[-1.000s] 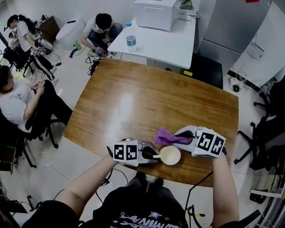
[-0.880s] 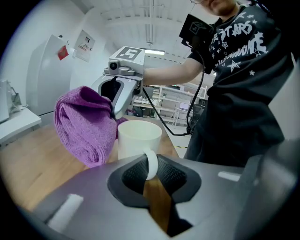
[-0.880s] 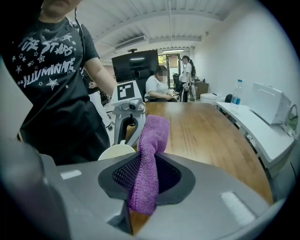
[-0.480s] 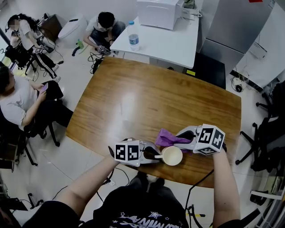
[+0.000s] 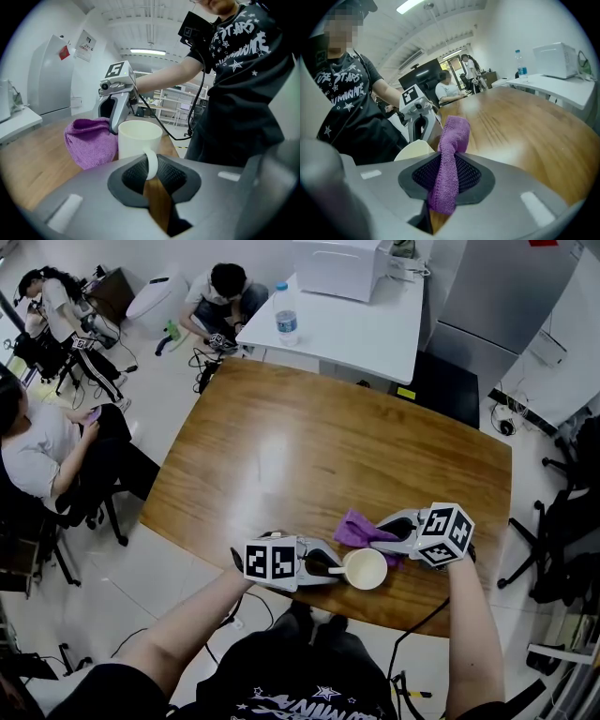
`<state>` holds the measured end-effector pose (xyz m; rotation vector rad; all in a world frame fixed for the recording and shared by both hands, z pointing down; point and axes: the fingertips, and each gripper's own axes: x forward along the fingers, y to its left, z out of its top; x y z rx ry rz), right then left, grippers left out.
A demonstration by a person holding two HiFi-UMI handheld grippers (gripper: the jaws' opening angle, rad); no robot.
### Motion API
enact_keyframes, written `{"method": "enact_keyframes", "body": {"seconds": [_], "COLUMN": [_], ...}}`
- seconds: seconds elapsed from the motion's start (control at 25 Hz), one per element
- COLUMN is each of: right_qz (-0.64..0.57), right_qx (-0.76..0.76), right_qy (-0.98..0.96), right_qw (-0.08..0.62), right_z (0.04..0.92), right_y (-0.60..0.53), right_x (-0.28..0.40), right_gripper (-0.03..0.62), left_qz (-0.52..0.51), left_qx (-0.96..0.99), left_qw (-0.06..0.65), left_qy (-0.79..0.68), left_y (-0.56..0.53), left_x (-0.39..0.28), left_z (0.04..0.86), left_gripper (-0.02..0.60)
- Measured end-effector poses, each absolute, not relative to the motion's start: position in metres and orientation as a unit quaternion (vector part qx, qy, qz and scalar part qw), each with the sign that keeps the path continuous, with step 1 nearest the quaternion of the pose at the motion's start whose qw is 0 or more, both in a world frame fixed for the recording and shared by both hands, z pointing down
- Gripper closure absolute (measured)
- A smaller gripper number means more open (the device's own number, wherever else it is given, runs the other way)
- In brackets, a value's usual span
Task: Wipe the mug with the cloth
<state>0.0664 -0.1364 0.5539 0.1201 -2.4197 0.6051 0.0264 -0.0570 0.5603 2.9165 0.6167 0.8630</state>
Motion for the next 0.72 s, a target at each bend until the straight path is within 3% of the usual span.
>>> {"method": "enact_keyframes", "body": {"seconds": [0.56, 0.72], "right_qz": [0.223, 0.218], "right_qx": [0.103, 0.160], "right_qy": [-0.906, -0.920], "right_qw": [0.346, 0.282], "right_z": [0.583, 0.557], "right_y": [-0.140, -0.162], "right_x": [0.082, 0.077], "right_gripper": [0.508, 0.508], "left_qz": [0.268, 0.264], "left_qx": [0.944, 0.945], "left_qw": [0.030, 0.034], "left_qy": [0.191, 0.188], "left_y": [-0.058, -0.057], "left_x": [0.026, 0.026], "left_z": [0.562, 0.562], "left_gripper": [0.538, 0.538]}}
